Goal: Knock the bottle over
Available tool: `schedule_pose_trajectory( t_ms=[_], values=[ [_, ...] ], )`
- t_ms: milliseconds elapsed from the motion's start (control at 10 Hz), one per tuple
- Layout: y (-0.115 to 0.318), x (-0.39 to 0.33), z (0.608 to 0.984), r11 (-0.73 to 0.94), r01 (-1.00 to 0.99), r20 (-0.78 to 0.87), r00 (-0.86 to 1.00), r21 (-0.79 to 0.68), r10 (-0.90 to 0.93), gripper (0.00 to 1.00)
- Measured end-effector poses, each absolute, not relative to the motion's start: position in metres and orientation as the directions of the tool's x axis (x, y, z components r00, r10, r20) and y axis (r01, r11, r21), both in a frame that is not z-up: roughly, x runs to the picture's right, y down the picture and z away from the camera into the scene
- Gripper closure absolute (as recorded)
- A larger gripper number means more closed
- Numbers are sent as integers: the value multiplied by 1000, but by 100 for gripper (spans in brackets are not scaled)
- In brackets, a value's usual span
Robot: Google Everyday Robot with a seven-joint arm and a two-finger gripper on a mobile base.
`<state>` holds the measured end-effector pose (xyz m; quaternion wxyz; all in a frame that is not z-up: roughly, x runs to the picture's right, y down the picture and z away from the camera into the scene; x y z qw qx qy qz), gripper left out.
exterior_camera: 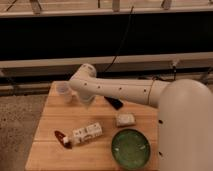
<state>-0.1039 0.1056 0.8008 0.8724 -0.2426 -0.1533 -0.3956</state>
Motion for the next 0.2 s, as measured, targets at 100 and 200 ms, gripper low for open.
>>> schedule_pose_trajectory(
  t_ms=[100,200],
  values=[
    [110,-111,795,565,772,468,631,-292,-619,100],
    [114,-115,790,561,778,475,622,-283,-623,100]
  ],
)
